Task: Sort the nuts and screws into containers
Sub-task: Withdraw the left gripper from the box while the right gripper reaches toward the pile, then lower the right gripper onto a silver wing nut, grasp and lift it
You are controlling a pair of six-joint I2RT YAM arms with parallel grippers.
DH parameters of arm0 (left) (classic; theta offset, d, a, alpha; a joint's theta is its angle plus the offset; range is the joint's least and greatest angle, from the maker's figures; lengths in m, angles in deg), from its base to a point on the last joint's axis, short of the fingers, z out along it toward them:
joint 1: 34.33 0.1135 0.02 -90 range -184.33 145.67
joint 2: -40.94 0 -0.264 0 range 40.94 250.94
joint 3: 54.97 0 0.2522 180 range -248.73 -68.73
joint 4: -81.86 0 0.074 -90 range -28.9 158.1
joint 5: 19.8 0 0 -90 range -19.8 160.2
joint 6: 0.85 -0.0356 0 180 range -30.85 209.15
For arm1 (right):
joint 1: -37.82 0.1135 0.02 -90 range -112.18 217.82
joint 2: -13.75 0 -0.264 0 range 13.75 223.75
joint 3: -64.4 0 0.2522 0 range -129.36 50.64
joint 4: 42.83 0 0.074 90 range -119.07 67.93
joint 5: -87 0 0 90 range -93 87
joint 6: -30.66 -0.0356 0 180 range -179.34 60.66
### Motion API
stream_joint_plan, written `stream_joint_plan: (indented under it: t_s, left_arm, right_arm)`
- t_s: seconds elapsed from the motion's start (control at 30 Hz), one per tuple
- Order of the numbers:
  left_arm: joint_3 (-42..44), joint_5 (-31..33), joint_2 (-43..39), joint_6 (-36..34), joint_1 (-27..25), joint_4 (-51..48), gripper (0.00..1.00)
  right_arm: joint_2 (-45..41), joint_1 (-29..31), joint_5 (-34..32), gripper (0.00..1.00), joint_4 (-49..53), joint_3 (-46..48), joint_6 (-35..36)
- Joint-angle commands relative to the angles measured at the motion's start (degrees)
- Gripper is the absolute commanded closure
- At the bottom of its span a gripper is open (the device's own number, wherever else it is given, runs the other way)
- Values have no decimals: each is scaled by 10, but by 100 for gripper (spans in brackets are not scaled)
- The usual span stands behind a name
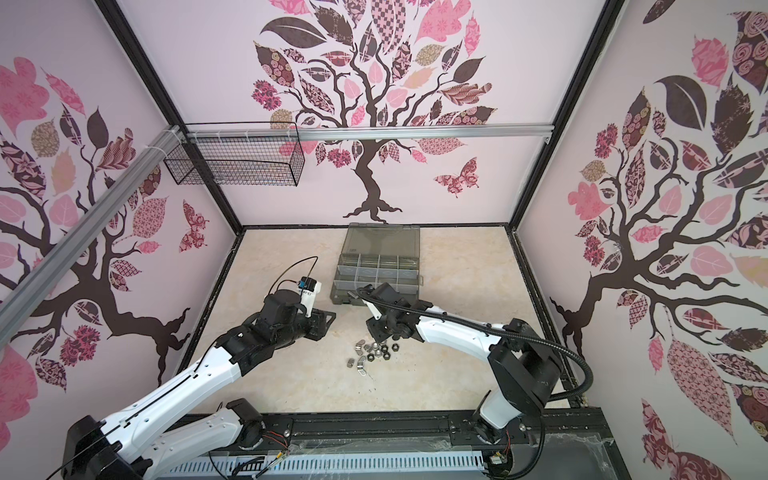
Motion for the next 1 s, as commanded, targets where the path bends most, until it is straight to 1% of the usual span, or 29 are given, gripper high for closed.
stream_joint_plan:
  t_s: [0.0,0.27,0.5,0.63,0.8,0.97]
  left_arm:
    - [26,18,-23,19,4,-14,54]
    - [56,19,-59,38,4,-23,54]
    - [61,14,-88,60,4,-45,54]
    - [73,18,-115,72,4,-57,54]
    - [89,22,-146,91,3,-62,54]
    - [92,25,-161,94,4,-71,55]
  right_arm:
    - [29,22,-8,58,25,-27,-6]
    - [73,59,-17,58,21,-42,-46]
    - [99,77,-22,59,8,-45,-61]
    - [111,82,-25,59,4,-46,-67]
    - [127,83,-26,59,8,-53,-58]
    - [140,82,-27,60,15,-65,-50]
